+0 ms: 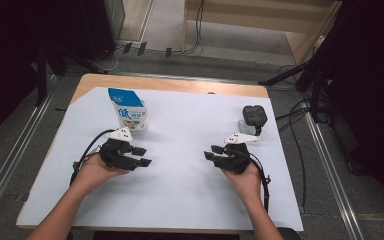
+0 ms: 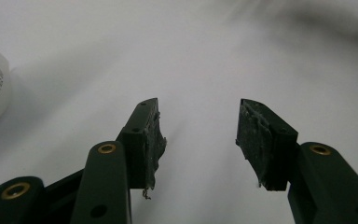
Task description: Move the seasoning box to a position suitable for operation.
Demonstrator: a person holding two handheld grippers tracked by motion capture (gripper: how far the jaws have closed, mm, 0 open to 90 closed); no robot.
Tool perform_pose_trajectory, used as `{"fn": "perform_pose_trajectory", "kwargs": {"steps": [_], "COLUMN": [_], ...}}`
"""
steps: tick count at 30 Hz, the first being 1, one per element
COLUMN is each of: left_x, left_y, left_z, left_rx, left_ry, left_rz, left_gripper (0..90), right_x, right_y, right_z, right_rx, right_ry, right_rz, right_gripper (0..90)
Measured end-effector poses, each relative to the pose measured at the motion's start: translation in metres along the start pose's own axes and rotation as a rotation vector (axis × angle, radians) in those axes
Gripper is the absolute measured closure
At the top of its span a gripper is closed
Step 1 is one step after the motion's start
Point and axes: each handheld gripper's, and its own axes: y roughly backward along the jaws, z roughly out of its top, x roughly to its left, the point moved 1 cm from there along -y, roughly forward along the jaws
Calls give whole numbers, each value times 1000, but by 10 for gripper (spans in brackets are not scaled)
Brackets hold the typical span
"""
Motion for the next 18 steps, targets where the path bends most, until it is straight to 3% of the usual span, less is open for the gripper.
{"fn": "perform_pose_trajectory", "kwargs": {"steps": [4, 11, 18], "left_x": [2, 0, 0], "left_y": [1, 1, 2], "left_z": [0, 0, 1], "left_rx": [7, 8, -11], "left_ry": [8, -1, 9], "left_rz": [4, 9, -16], "left_gripper": [493, 471, 463], "right_x": [2, -1, -6], "right_y": [1, 5, 12], "right_z": [0, 1, 1], "right_rx": [-8, -39, -62], "right_ry": [5, -17, -45], "right_rz": [-21, -29, -60], "right_gripper": [525, 493, 444]}}
